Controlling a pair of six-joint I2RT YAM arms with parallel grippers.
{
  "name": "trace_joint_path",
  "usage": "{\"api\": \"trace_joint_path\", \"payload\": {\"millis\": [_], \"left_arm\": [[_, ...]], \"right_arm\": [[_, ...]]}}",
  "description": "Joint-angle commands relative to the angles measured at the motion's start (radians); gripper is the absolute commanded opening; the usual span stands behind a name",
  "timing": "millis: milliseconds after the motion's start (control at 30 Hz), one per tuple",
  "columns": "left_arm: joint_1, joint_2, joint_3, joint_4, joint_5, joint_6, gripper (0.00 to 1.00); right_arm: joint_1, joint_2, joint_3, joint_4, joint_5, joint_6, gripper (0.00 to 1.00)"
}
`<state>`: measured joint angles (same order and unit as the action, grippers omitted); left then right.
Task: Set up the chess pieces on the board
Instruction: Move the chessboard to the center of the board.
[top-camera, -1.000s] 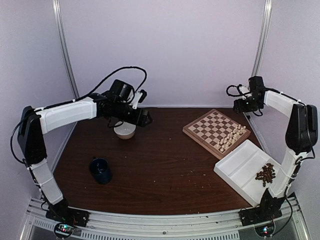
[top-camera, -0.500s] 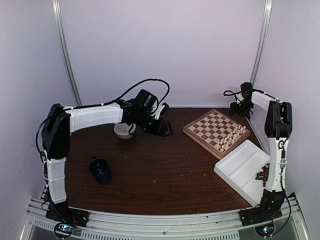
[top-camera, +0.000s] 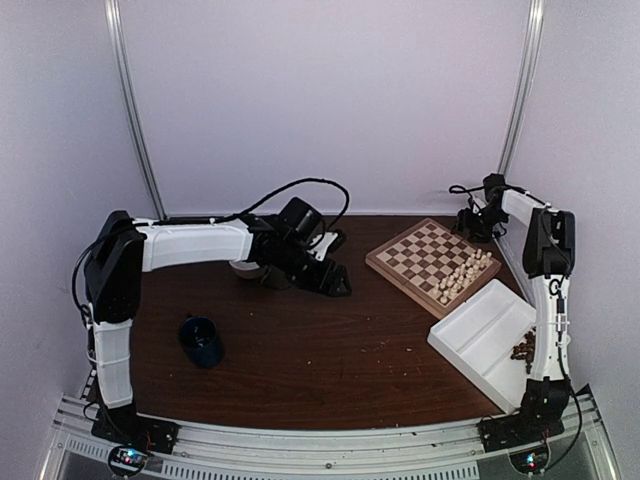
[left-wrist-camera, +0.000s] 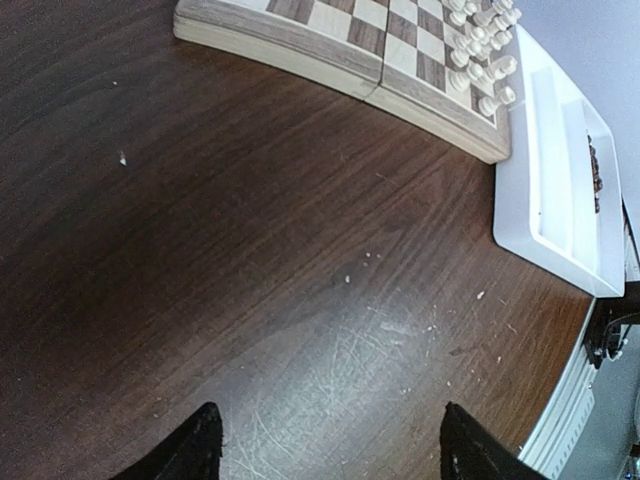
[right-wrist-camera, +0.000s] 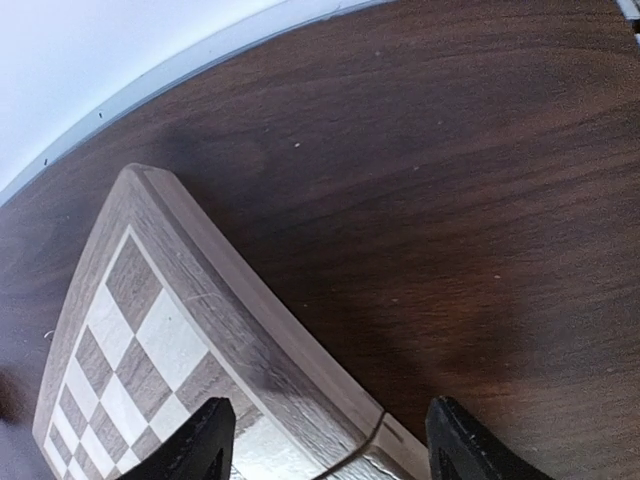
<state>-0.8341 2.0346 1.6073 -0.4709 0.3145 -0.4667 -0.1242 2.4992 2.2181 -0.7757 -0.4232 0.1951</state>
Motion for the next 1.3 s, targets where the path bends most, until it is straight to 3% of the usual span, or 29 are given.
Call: {"api": "trace_joint_path", "payload": {"millis": [0, 300, 633, 1000, 1267], "left_arm": [[-0.014, -0.079, -0.021, -0.003, 0.008, 0.001, 0.74], [-0.014, -0.131, -0.081, 0.001, -0.034, -0.009, 0.74], [-0.014, -0.146, -0.19, 0.04, -0.103, -0.081, 0.74], [-0.014, -0.176, -0.273, 0.035, -0.275, -0.199, 0.74], [-0.014, -0.343, -0.405, 0.032, -0.436, -0.254, 0.74]], "right_arm": [[0.004, 0.042, 0.031, -0.03, -0.124, 0.026, 0.68], [0.068, 0.05, 0.018, -0.055, -0.194, 0.013, 0.65], [0.24, 0.037, -0.008, -0.036, -0.224, 0.044, 0.65], [0.459, 0.027, -0.066, -0.022, -0.253, 0.062, 0.65], [0.594, -0.016, -0.161, 0.003, -0.28, 0.083, 0.65]]}}
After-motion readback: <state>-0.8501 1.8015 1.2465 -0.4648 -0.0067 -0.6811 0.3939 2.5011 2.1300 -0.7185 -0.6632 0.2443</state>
